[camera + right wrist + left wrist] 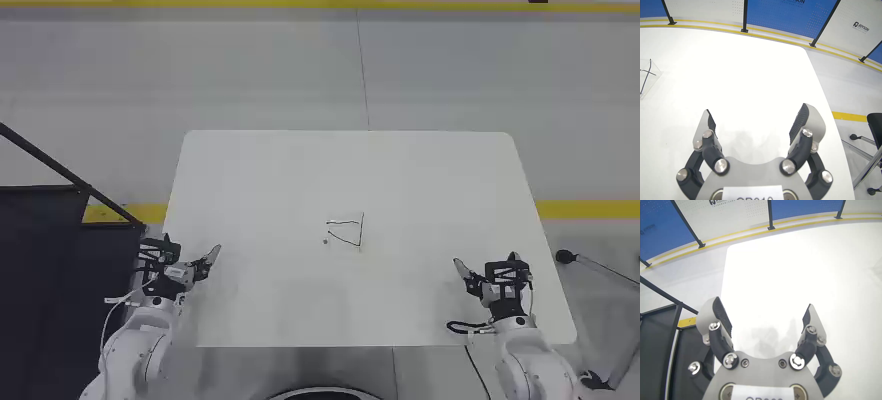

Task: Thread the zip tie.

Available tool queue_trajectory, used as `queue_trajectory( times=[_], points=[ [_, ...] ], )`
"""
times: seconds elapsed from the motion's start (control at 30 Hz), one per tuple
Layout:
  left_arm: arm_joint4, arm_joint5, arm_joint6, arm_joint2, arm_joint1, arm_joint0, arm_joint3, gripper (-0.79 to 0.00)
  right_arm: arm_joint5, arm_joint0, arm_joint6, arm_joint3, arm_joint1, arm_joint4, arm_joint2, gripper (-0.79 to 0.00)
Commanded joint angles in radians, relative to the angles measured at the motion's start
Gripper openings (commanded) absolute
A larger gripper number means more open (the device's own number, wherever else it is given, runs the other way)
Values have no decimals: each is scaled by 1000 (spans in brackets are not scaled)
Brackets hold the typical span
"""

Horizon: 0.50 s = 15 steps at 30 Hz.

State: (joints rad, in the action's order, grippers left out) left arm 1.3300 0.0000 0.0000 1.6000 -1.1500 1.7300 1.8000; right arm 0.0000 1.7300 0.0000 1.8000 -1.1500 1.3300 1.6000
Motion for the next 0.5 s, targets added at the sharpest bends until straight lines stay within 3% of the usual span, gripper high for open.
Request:
queue_trajectory(
  times=[0.0, 0.3, 0.47],
  points=[
    [0, 0, 0, 0, 0, 0, 0, 0, 0, 0, 0, 0, 0, 0, 0, -1],
    [21, -3, -37, -51, -6, -34, -10, 0, 0, 0, 0, 0, 0, 0, 0, 0],
    [-101, -127, -140, -67, -8, -101, -1, 0, 0, 0, 0, 0, 0, 0, 0, 0]
  ],
)
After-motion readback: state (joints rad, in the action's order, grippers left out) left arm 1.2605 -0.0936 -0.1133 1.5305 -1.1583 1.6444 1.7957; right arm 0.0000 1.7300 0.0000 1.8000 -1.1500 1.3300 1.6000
